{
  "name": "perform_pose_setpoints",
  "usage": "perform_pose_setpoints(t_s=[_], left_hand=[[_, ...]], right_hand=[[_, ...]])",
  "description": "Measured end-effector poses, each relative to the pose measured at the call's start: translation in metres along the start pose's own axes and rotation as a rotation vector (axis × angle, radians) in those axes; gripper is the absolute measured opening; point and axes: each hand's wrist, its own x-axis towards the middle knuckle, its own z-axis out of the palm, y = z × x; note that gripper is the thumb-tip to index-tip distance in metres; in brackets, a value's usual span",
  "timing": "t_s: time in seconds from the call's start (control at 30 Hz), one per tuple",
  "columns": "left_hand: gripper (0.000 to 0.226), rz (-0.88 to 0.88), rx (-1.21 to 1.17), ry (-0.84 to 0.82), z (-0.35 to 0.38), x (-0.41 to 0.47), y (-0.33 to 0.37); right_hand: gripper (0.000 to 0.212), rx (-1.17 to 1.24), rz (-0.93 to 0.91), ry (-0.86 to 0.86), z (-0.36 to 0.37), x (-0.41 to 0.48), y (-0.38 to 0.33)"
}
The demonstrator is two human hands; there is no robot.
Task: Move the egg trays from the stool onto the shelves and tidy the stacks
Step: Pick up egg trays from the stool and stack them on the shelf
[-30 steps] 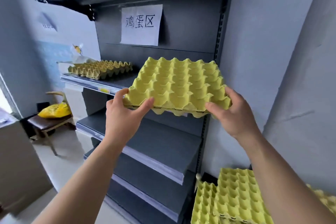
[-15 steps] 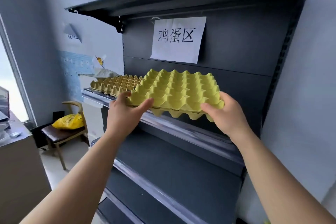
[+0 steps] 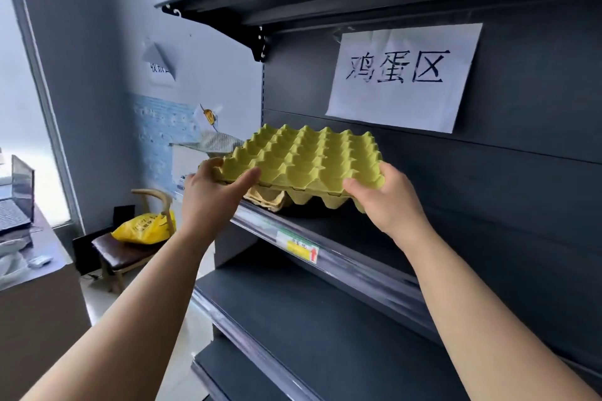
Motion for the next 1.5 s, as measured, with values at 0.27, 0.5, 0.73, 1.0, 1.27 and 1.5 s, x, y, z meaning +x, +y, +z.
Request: perform_pose_setpoints(t_s=[0.27, 0.5, 0.73, 1.0, 1.27, 1.5], left_hand=[[0.102, 0.035, -0.054, -0.135, -0.010, 0.124, -0.062], [0.100, 0.086, -0.012, -0.245, -0.002, 0.188, -0.097], [0.098, 0.078, -0.027, -0.322, 0.013, 0.218, -0.126], [0.096, 0.031, -0.045, -0.403, 0.018, 0.221, -0.142], [0.090, 0.060, 0.038, -0.349, 0.015, 0.209, -0.141], [0.056, 0.436, 0.188, -0.171, 0.011, 0.197, -0.110]], right_hand=[[0.072, -0.054, 0.076, 0.093, 0.093, 0.048, -0.038], [0.085, -0.148, 0.178, 0.193, 0.147, 0.071, -0.057], [0.087, -0.297, 0.216, 0.186, 0.174, 0.078, -0.058], [0.089, -0.502, 0.183, 0.211, 0.181, 0.078, -0.062], [0.085, -0.643, 0.183, 0.196, 0.178, 0.076, -0.067], [0.063, -0.736, 0.092, 0.289, 0.173, 0.062, -0.086]])
